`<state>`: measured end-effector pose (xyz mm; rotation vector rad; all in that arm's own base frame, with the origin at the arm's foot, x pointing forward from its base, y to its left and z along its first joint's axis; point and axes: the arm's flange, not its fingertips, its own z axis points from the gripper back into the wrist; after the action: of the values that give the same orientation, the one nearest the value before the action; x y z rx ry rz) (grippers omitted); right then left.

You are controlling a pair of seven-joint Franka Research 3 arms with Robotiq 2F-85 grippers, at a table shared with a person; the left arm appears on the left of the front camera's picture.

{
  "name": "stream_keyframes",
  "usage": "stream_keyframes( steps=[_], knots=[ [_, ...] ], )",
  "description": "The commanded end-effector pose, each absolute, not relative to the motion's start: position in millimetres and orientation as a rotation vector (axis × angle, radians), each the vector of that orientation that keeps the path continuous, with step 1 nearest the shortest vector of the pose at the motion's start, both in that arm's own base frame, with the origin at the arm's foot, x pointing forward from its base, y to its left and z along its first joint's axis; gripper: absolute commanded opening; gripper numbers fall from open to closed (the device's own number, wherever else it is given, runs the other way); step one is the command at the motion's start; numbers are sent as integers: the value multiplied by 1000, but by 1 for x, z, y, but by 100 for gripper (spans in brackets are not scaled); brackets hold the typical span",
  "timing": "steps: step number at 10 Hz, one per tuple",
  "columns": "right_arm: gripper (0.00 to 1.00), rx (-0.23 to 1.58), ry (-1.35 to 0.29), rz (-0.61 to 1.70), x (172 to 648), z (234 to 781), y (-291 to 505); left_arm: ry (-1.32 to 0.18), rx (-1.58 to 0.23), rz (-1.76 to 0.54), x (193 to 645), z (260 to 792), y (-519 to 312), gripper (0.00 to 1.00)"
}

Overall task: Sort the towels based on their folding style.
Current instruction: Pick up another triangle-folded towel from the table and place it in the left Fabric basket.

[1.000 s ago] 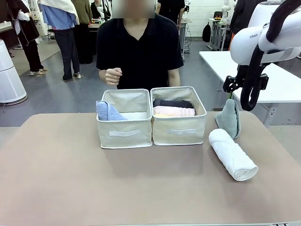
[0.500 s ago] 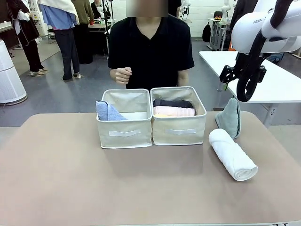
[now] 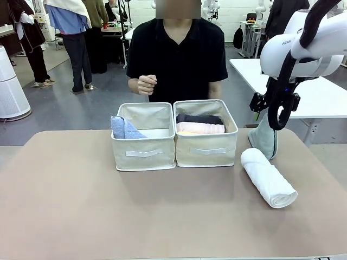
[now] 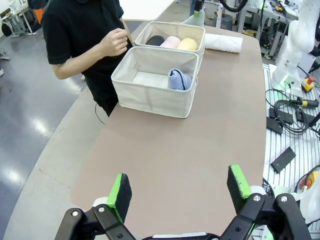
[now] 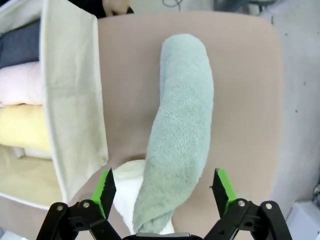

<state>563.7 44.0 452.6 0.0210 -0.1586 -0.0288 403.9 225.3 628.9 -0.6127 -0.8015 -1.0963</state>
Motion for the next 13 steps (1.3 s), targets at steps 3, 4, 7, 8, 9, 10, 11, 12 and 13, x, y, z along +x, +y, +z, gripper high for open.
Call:
stream_keyframes(
  steps=[3,4,7,8,9,10,11,12,13],
  knots=[
    [46,0,-102,-1,572,432,40,-803,-614,-1099,403,631,226,100],
    [7,4,-100,1,572,432,38,-803,-614,-1099,403,631,226,100],
    [0,3,-106,7,571,434,35,-803,-614,-1099,403,631,226,100],
    [7,-1,-122,18,570,438,34,-803,-614,-1099,403,631,226,100],
    [0,-6,-147,34,567,445,33,-803,-614,-1099,403,631,226,100],
    [0,-12,-184,50,561,459,32,-803,-614,-1099,403,631,226,100],
    [0,-15,-222,66,553,477,28,-803,-614,-1099,403,631,226,100],
    [8,-1,-251,71,540,500,19,-803,-614,-1099,403,631,226,100],
    [8,-30,-284,98,518,528,0,-803,-614,-1099,403,631,226,100]
  ],
)
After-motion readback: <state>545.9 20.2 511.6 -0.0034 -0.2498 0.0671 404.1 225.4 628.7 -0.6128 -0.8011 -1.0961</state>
